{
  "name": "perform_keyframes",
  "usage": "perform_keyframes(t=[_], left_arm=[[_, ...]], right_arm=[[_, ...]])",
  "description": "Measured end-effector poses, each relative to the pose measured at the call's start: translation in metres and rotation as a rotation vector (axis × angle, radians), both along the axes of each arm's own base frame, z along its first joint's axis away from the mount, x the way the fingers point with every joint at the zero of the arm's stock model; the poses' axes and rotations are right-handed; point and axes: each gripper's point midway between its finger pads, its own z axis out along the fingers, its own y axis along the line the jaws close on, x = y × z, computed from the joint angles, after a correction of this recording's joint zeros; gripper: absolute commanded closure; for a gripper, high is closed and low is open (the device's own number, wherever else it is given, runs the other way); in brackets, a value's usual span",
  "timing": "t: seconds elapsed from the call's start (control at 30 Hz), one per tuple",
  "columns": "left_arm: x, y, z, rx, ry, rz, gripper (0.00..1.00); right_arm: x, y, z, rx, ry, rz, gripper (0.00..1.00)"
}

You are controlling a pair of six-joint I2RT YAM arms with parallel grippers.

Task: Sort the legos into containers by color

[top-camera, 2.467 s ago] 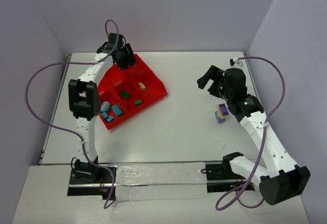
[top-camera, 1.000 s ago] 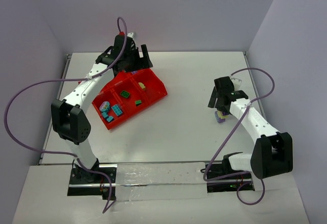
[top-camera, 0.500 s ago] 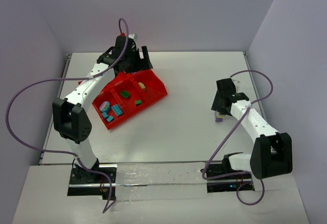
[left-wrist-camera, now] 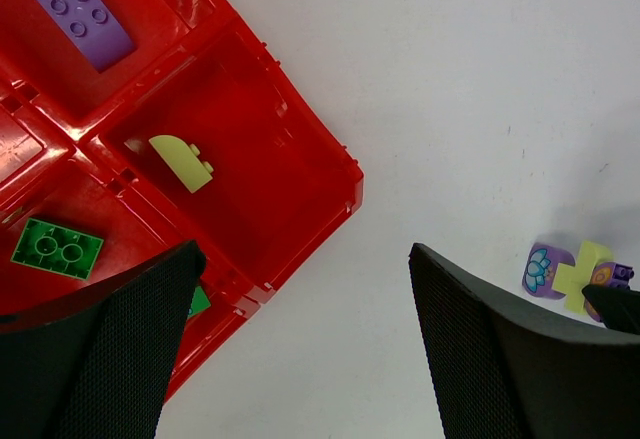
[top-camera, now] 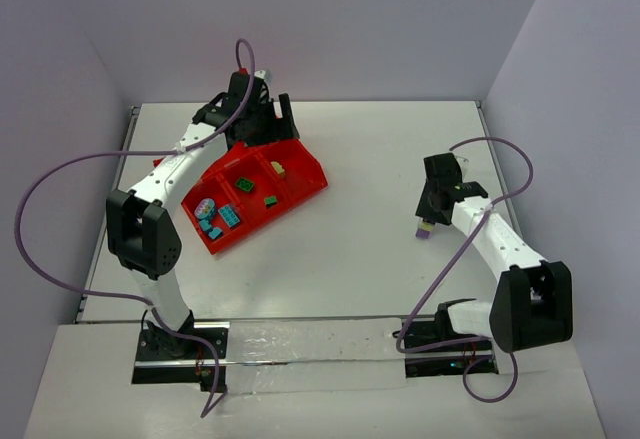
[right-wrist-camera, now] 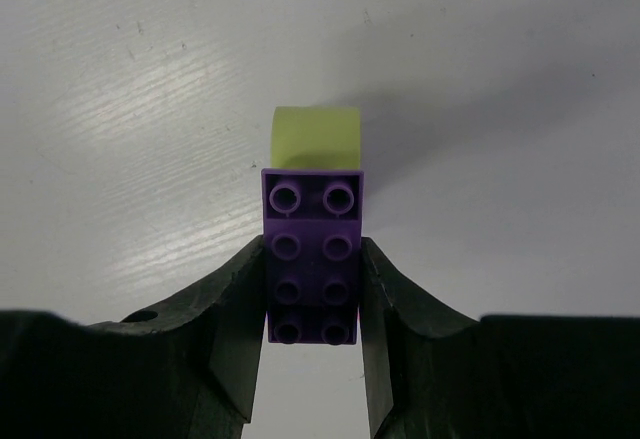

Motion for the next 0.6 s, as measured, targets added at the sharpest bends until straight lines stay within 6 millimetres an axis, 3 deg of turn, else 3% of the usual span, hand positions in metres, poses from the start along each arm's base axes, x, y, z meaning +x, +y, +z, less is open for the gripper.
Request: perform_keyframes(t=[0.23,0.47,0.6], left_arm=[[0.001,0.000,0.002,0.001,-0.001,0.001,0.10],[0.001,0.001,0.002,0.007,-0.002,0.003,0.11],[0.002,0.004,0.001,0.018,-0.006,0.014,0.11]], right_arm=[[0.005,0.022,0.013,0.079,-0.037,0.065,0.96],[0.018,0.093,0.046,0.174,-0.109,0.269,0.97],[0.026,0.132,0.045,0.196,-0.093,0.349,0.97]])
